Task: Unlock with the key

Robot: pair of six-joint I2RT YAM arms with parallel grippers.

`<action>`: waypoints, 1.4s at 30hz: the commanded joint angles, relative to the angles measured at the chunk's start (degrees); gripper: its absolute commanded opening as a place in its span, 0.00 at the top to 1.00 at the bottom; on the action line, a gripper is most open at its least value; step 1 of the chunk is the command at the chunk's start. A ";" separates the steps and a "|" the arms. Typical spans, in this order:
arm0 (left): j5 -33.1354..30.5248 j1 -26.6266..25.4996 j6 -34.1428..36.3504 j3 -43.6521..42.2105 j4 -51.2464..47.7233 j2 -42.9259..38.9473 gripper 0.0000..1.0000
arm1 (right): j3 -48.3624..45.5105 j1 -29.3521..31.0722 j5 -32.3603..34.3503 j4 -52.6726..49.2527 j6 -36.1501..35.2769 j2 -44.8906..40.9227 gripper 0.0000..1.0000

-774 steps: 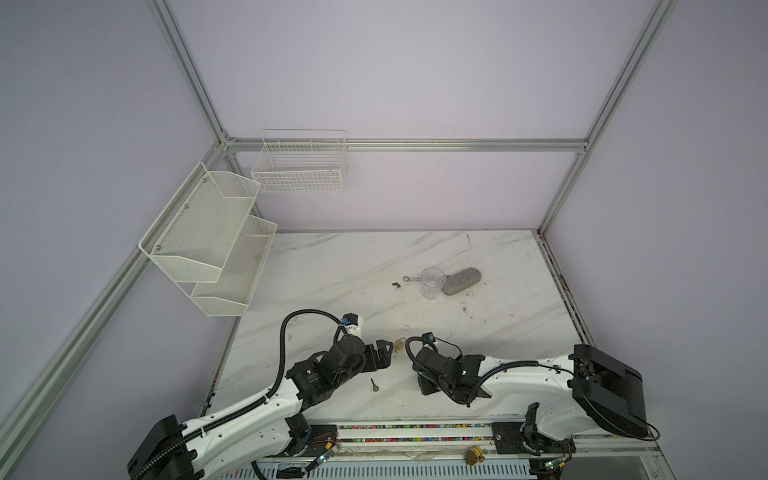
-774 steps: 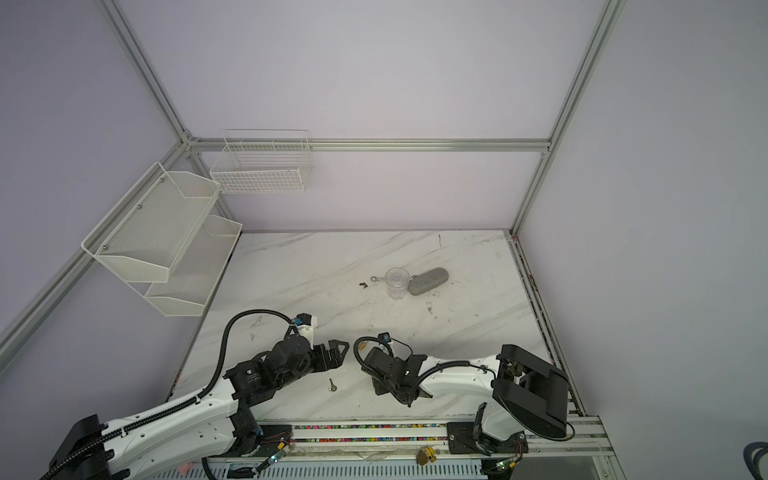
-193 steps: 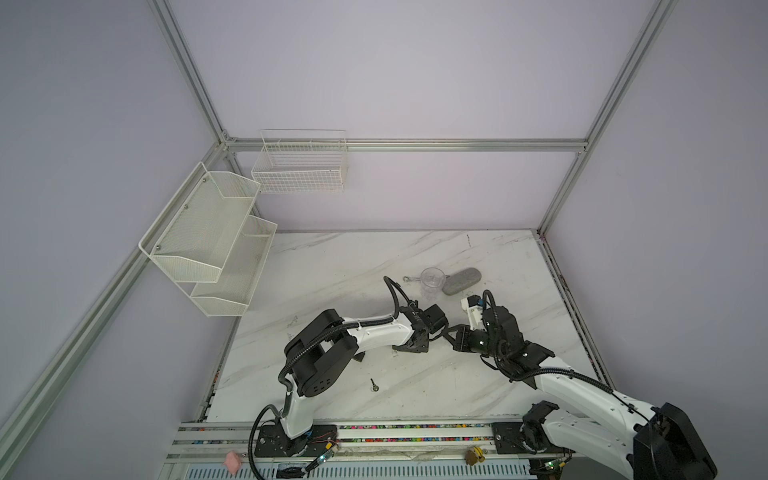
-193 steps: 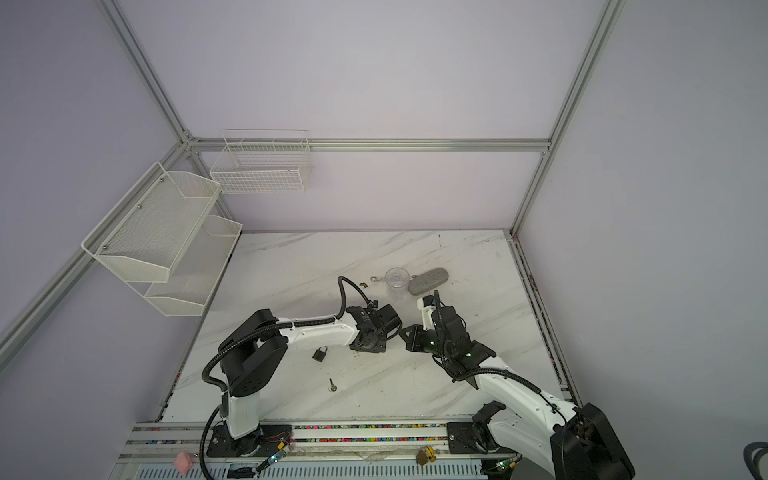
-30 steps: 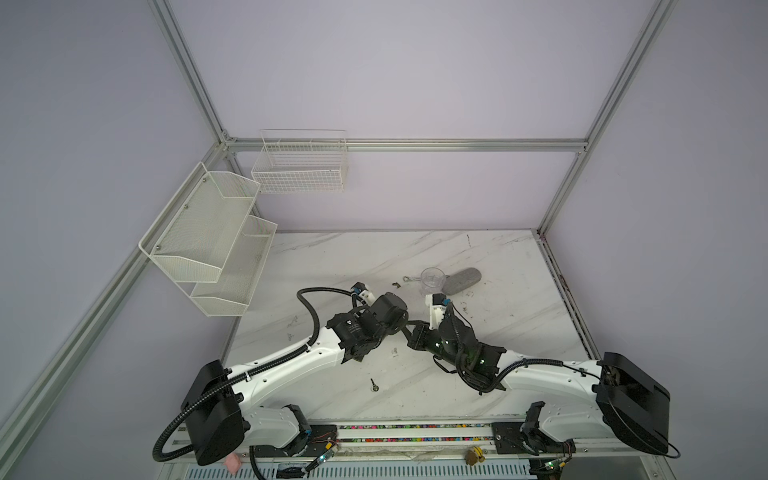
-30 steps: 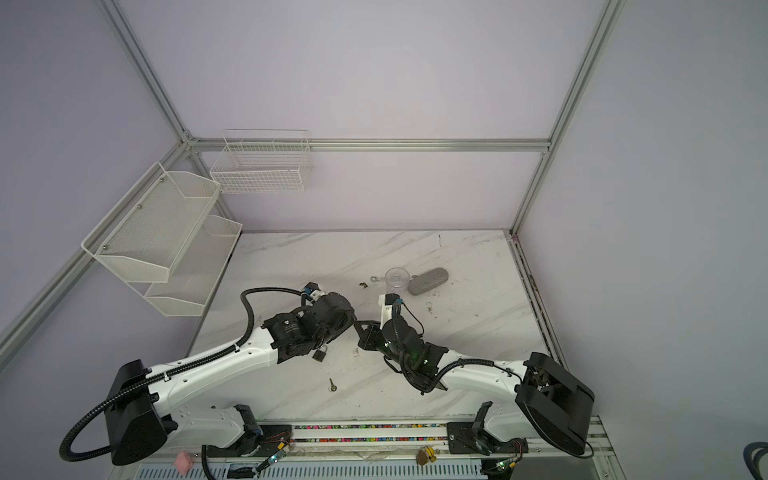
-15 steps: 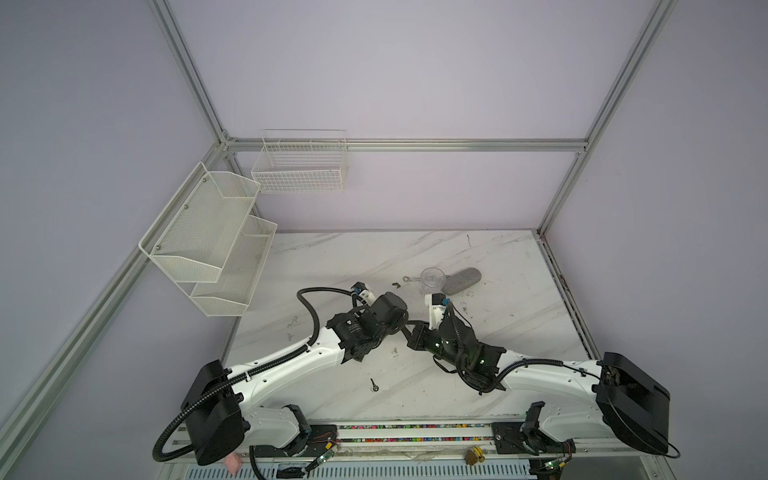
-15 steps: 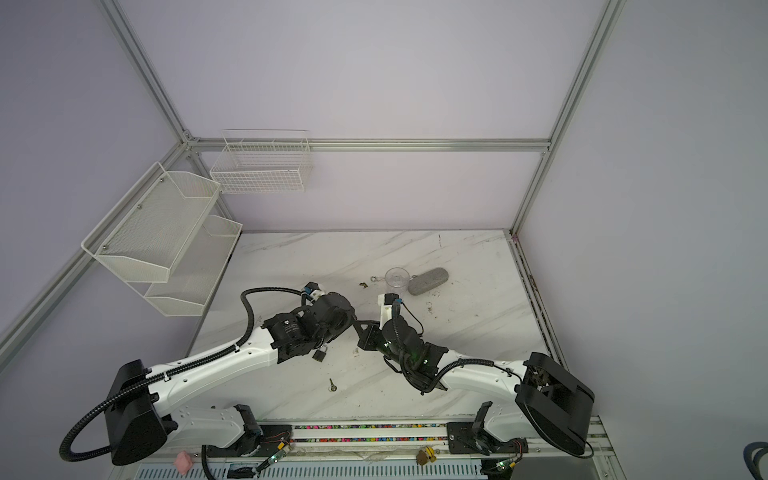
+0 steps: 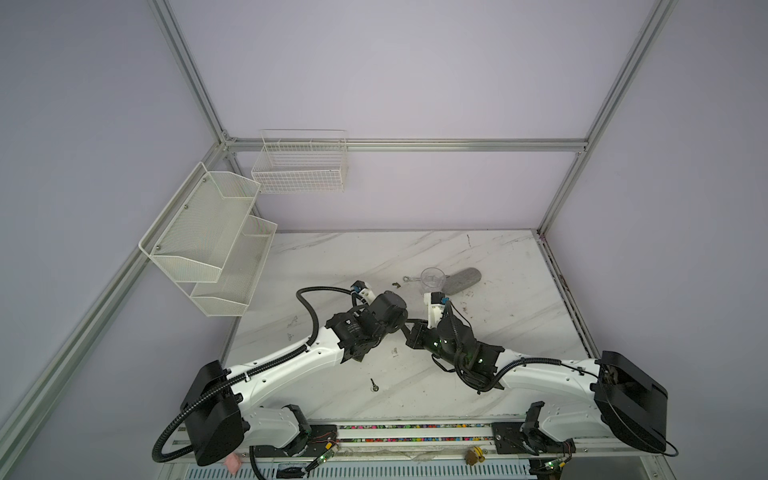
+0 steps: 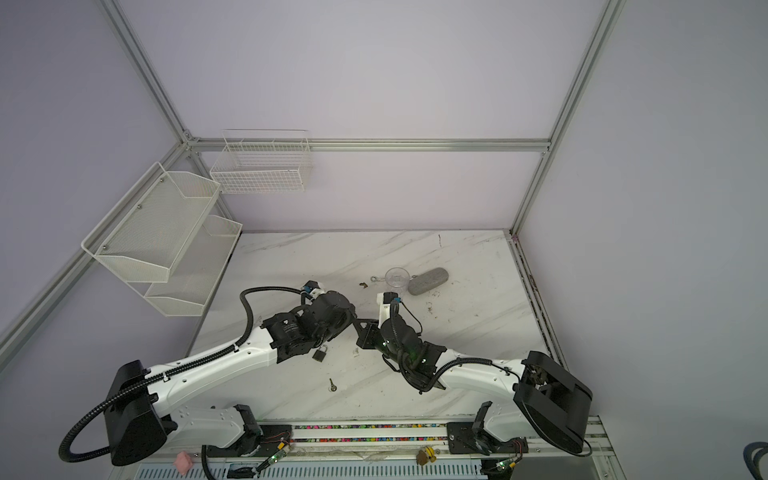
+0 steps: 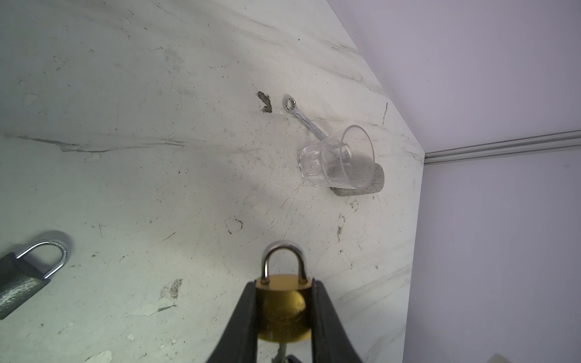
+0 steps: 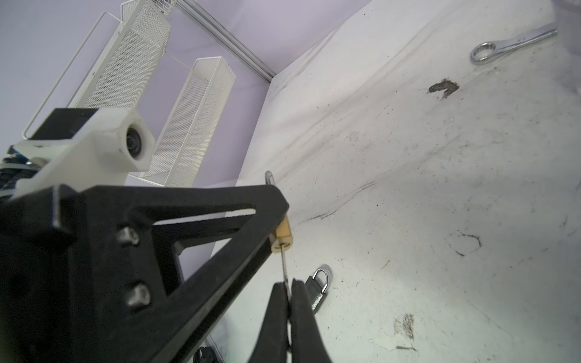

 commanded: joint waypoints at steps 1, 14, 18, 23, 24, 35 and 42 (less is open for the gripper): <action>3.93 -0.43 0.39 -1.48 1.38 -1.57 1.00 | 2.90 0.30 4.73 -1.32 -2.85 -2.39 1.00; 6.98 -0.45 -1.03 -2.21 -1.10 -1.63 1.00 | 7.07 0.38 9.93 -6.48 -11.92 -3.20 1.00; 7.97 -0.89 -3.87 -2.74 -0.93 -2.52 1.00 | 6.13 0.44 10.26 -4.43 -11.69 -3.21 1.00; 7.62 -2.32 -8.05 -2.74 -0.21 -3.04 1.00 | 5.64 0.94 8.74 -0.68 -8.96 -1.73 1.00; 7.72 -2.72 -8.89 -2.76 0.44 -2.97 1.00 | 5.57 1.23 9.20 0.06 -8.23 -1.33 1.00; 4.77 -4.29 -10.98 -4.06 -0.55 -1.31 1.00 | 7.30 2.76 13.49 0.25 -11.19 -1.12 1.00; 1.24 -4.26 -10.96 -3.92 -3.85 -2.01 1.00 | 7.38 2.76 15.48 -4.15 -11.54 -3.71 1.00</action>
